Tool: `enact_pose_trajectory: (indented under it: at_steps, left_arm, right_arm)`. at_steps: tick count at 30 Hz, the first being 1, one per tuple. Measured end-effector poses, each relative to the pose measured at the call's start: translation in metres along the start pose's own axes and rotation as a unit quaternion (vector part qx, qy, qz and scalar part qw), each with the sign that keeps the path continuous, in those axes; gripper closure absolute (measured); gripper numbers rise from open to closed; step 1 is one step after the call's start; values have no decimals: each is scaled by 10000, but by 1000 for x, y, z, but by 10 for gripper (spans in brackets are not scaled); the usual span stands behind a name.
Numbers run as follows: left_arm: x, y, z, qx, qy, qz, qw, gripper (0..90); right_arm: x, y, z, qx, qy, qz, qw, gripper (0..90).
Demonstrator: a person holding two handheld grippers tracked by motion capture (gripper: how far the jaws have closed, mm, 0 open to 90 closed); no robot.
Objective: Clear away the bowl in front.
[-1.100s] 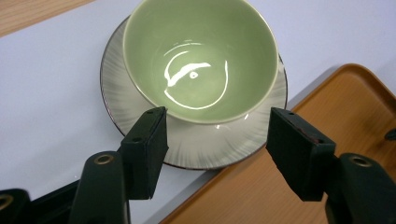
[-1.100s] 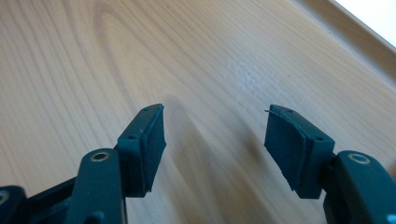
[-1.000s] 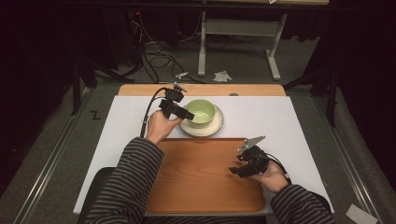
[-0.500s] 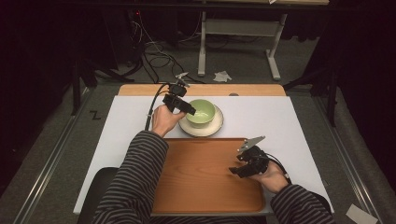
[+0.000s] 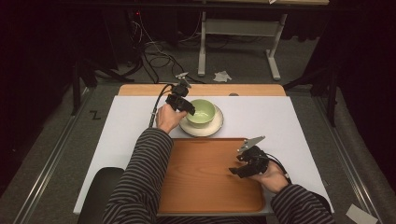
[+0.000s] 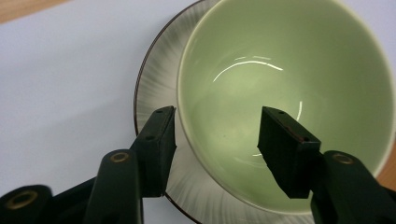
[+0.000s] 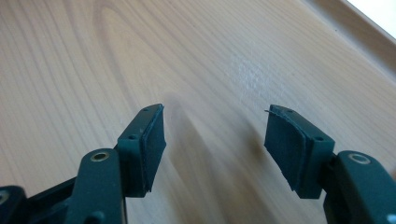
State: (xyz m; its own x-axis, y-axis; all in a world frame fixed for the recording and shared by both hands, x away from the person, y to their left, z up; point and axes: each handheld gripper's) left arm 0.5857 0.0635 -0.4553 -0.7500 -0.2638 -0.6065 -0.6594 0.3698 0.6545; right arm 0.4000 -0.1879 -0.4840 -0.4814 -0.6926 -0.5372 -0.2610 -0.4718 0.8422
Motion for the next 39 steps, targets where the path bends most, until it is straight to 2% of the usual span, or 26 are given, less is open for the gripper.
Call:
enact_pose_trajectory:
  at_steps: [4, 13, 20, 28, 33, 39]
  left_arm:
    - [2, -7, 4, -17, 63, 117, 9999, 545]
    - [2, -11, 6, -54, 140, 104, 9998, 649]
    - [1, -12, 9, -94, 153, 127, 9998, 740]
    - [-1, -12, 9, -47, 270, 184, 9995, 793]
    - [0, -12, 7, -22, 255, 215, 9994, 838]
    - [0, -12, 7, 20, 290, 282, 9992, 846]
  right_arm:
    - [0, 0, 0, 17, 43, 1, 10000, 397]
    - [-1, -1, 3, -30, 133, 4, 9999, 398]
    - [-1, 0, 2, -31, 100, -4, 9999, 398]
    - [0, 0, 2, -23, 59, -6, 10000, 397]
    - [0, 1, 1, -6, 62, -49, 10000, 397]
    - [0, 0, 0, -24, 59, -35, 10000, 397]
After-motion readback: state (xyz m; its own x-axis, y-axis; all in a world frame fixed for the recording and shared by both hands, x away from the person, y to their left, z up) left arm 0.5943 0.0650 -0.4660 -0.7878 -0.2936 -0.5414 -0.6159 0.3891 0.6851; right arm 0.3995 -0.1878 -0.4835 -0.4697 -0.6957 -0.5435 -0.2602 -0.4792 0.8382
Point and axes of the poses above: each handheld gripper's, and its own axes: y roughly backward along the jaws, x roughly out of its underside, z roughly to its left, and after that the axes turned 1 degree about -z, right-handed
